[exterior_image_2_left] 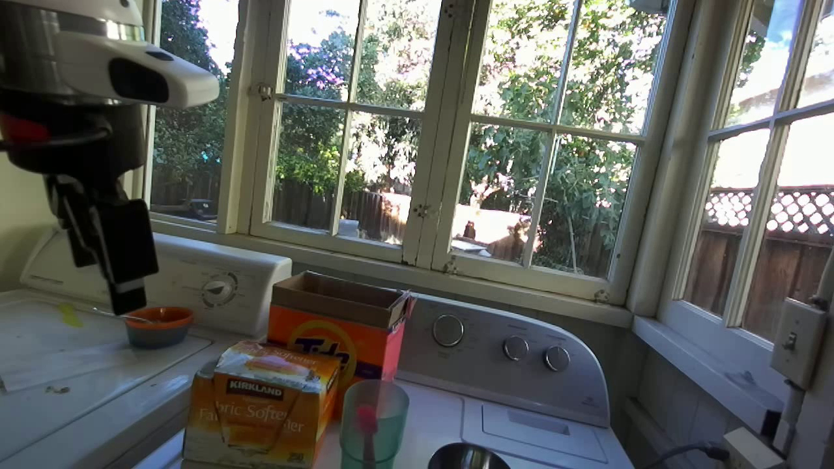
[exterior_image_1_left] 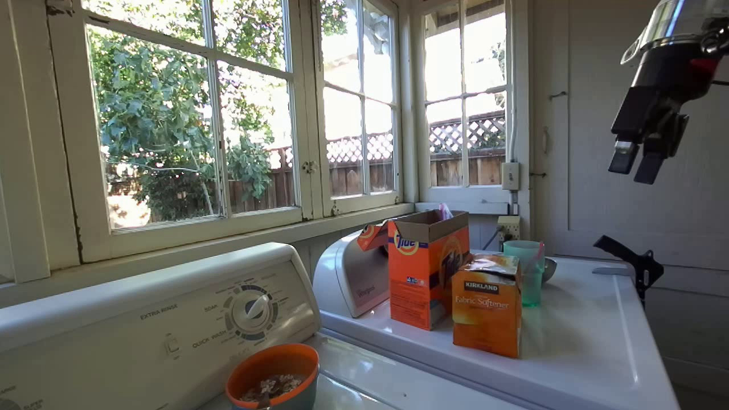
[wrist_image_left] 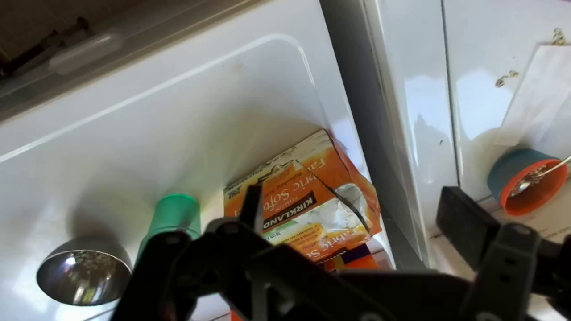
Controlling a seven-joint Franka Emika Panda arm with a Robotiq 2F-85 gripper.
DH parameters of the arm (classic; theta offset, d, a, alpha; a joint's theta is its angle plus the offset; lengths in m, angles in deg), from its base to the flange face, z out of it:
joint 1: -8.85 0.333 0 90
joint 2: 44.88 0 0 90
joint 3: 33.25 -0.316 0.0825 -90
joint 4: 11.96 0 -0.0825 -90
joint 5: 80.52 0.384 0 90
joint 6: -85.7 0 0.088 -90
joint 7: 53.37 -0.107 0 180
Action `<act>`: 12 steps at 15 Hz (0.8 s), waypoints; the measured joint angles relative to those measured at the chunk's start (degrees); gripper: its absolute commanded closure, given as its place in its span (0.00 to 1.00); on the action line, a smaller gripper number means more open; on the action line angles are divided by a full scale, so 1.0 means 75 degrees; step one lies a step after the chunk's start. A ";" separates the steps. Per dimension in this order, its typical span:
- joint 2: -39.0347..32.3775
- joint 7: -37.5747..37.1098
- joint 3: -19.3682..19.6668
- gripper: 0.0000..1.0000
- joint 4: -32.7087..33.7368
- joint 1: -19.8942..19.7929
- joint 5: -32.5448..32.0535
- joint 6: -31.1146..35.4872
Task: Unstack the green and purple cups.
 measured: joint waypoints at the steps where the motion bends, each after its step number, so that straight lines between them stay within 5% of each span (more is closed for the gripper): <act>1: 0.0000 0.0141 -0.0094 0.00 -0.0010 0.0041 0.0000 0.0000; 12: -0.0006 0.1710 -0.0450 0.00 -0.0255 0.0737 0.0016 -0.0109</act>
